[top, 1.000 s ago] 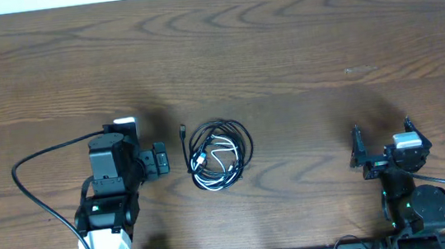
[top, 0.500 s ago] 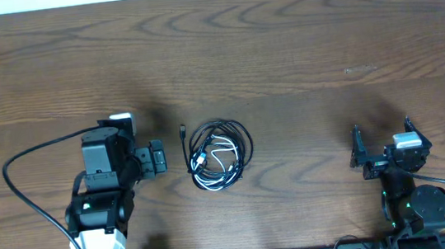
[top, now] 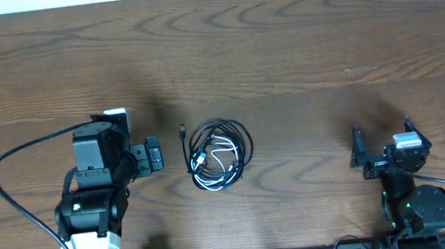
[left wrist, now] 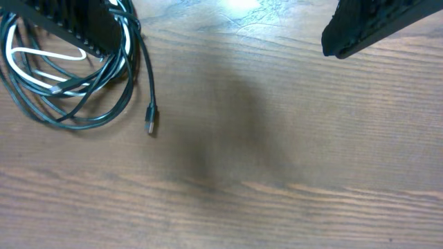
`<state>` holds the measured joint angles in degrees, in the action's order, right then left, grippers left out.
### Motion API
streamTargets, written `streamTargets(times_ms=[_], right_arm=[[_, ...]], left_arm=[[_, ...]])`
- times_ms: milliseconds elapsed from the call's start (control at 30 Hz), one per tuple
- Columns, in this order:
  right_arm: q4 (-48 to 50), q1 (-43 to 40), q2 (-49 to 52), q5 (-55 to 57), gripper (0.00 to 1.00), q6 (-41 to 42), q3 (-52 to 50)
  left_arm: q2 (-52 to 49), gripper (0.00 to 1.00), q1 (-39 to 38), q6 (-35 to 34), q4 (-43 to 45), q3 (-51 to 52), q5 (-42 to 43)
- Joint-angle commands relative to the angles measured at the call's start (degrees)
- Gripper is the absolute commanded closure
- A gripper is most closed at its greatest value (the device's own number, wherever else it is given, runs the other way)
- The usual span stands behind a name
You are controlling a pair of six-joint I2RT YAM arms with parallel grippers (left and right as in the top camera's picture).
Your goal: Untangle cables
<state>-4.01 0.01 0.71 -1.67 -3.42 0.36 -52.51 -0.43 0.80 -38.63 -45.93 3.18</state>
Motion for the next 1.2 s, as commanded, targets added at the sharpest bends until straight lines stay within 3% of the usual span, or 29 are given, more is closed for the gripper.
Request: streamTargets(times_ms=[0,1167], right_arm=[[-0.3,1.2,-0.4,0.2,0.01,-0.5,0.0],[-0.3,1.2,-0.3,0.2,0.01,-0.5,0.0]], left_arm=[[-0.1,0.03,0.2,-1.4,-0.8,-2.5,1.8],[-0.2,0.02,0.2,-1.3,0.6,-3.1,2.8]])
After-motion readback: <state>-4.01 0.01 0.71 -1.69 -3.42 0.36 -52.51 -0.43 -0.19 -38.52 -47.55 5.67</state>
